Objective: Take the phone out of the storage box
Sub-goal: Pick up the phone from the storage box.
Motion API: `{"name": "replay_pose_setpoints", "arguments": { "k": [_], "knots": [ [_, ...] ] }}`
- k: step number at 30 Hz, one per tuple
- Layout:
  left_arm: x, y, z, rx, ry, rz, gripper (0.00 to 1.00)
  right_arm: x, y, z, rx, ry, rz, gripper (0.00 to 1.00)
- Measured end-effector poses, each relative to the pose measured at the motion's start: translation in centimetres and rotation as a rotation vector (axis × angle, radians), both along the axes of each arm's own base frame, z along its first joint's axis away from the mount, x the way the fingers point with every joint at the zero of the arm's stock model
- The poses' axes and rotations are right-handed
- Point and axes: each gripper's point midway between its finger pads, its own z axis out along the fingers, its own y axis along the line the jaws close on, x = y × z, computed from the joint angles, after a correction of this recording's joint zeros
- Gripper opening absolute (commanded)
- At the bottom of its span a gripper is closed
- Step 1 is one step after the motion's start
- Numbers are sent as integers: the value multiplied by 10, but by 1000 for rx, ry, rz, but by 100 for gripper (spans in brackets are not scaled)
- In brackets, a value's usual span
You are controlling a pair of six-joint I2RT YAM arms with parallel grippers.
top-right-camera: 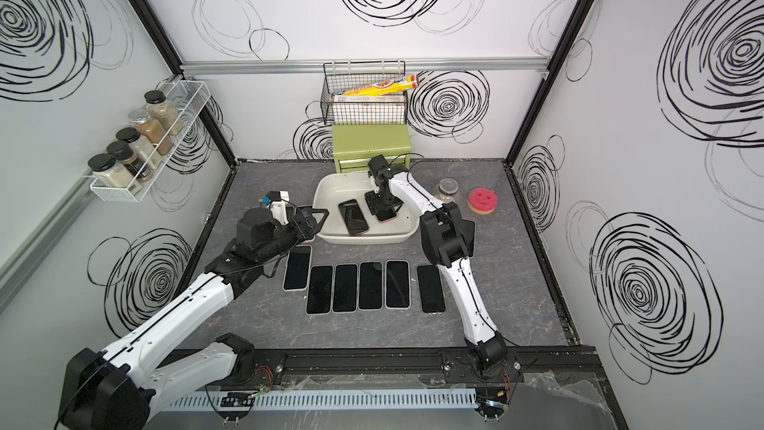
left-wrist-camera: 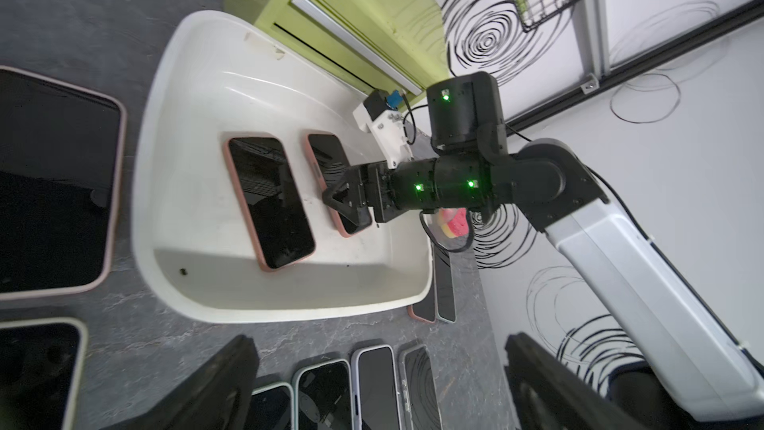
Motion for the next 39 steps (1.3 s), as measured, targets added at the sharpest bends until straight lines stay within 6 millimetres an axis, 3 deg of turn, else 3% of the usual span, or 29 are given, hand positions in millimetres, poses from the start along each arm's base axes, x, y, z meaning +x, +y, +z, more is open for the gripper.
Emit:
{"name": "replay_pose_setpoints", "arguments": {
  "k": [6, 9, 13, 17, 22, 28, 32, 35, 39],
  "knots": [
    [6, -25, 9, -48, -68, -71, 99, -8, 13, 78, 155, -32, -33, 49],
    [17, -34, -3, -60, -51, -86, 99, -23, 15, 114, 222, -26, -40, 48],
    [30, -48, -29, -84, 15, -110, 98, -39, 15, 145, 289, -16, -52, 46],
    [39, -66, -38, -139, 49, -136, 96, -50, 15, 151, 315, 17, -68, 44],
    [44, -76, -17, -236, 13, -153, 95, -59, 15, 135, 291, 62, -77, 43],
    [62, -38, 17, -332, -49, -53, 99, -79, 1, 115, 231, 109, -85, 43],
    [81, -21, 31, -370, -55, -19, 98, -92, -7, 122, 220, 101, -77, 43],
    [91, -29, 25, -397, -7, -45, 97, -95, -8, 138, 233, 66, -64, 43],
    [95, -47, 2, -422, 102, -88, 97, -99, -3, 154, 255, 30, -45, 43]
  ]
}}
